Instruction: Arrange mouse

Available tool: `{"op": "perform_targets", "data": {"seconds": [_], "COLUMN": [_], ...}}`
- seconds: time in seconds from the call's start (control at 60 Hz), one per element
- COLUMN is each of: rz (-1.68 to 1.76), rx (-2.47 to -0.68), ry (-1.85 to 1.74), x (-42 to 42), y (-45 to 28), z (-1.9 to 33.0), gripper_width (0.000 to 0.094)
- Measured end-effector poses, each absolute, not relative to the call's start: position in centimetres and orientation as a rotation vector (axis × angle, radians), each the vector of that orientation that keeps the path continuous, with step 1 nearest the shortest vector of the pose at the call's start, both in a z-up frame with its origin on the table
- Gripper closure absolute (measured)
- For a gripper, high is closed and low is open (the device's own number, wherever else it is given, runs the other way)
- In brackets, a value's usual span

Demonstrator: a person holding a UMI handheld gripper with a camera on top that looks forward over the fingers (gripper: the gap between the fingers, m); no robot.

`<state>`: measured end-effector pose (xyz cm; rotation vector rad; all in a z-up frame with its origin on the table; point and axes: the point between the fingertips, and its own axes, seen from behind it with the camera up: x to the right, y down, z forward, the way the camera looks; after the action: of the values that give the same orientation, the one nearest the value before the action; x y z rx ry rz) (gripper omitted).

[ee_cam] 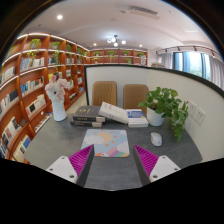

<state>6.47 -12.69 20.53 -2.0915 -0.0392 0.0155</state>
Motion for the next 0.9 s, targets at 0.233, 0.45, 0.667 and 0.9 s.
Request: {"op": "perform_targets", "data": {"seconds": [0.233, 0.45, 0.667, 0.9], "rz": [-0.015, -0.095, -0.153, -0.145], "rx": [-2.206, -2.299, -2.331, -2.348], "ry": [0.004, 0.095, 0.108, 0.116], "x": [10.9, 19.2, 26.1, 30.5], "y": [-14.9, -14.9, -8.9, 0.3], "z": [12.7, 7.1, 3.7, 1.1], "gripper_width": [0.0163, 0.0164, 0.0164, 0.0165]}}
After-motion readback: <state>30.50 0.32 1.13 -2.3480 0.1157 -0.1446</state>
